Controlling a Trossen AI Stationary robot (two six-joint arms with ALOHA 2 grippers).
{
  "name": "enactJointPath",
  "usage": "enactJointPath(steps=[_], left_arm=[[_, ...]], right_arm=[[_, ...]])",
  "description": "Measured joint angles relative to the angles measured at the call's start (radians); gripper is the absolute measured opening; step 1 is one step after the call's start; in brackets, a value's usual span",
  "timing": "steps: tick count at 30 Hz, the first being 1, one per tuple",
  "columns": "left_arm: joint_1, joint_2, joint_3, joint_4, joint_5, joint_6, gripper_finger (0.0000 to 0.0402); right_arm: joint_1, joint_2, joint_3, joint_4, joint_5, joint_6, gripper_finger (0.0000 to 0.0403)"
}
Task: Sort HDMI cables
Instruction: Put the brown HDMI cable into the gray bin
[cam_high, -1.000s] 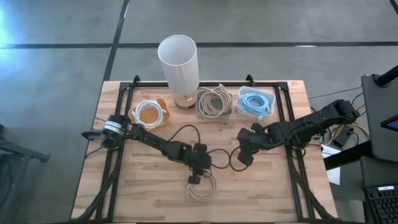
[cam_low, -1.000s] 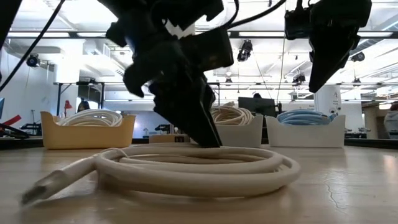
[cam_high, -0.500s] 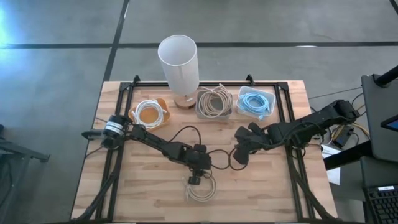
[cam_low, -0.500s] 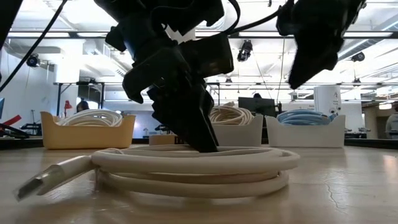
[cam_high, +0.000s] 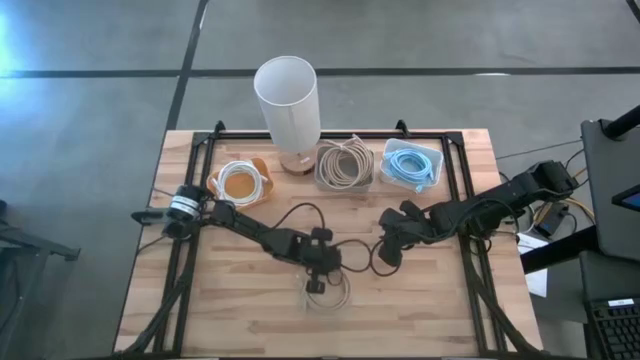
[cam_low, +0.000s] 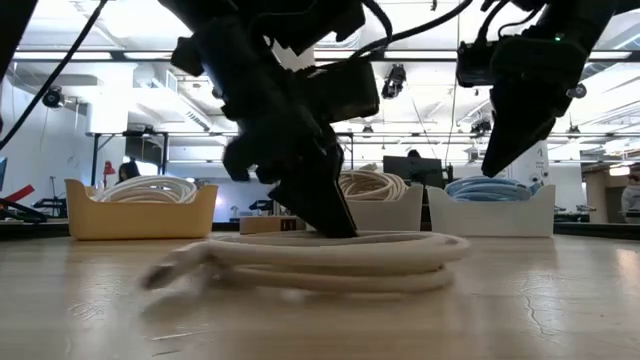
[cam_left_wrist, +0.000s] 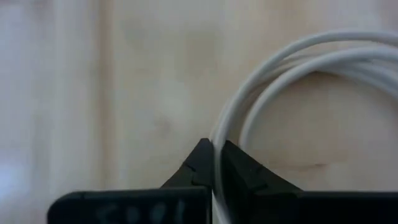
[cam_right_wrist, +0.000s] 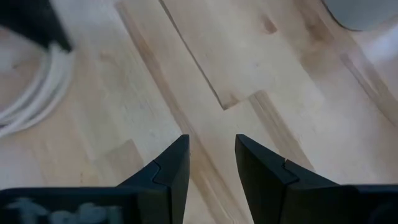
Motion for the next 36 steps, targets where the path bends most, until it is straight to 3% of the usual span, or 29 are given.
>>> enactJointPath(steps=[11, 23, 36], left_arm=[[0.100, -0.030, 0.207, -0.226, -0.379, 0.161, 0.0012], [0.307, -0.036, 0.429, -0.198, -0.409, 0.374, 0.0012], [0.505, -0.037, 0.385, -0.090, -0.409, 0.402, 0.0013]], right_arm=[[0.000, 0.000, 0.000, 0.001, -0.001, 0.000, 0.0123], [0.000, 0.000, 0.000, 0.001, -0.001, -0.007, 0.0123], [0.000, 0.000, 0.000, -0.005, -0.025, 0.023, 0.0123]])
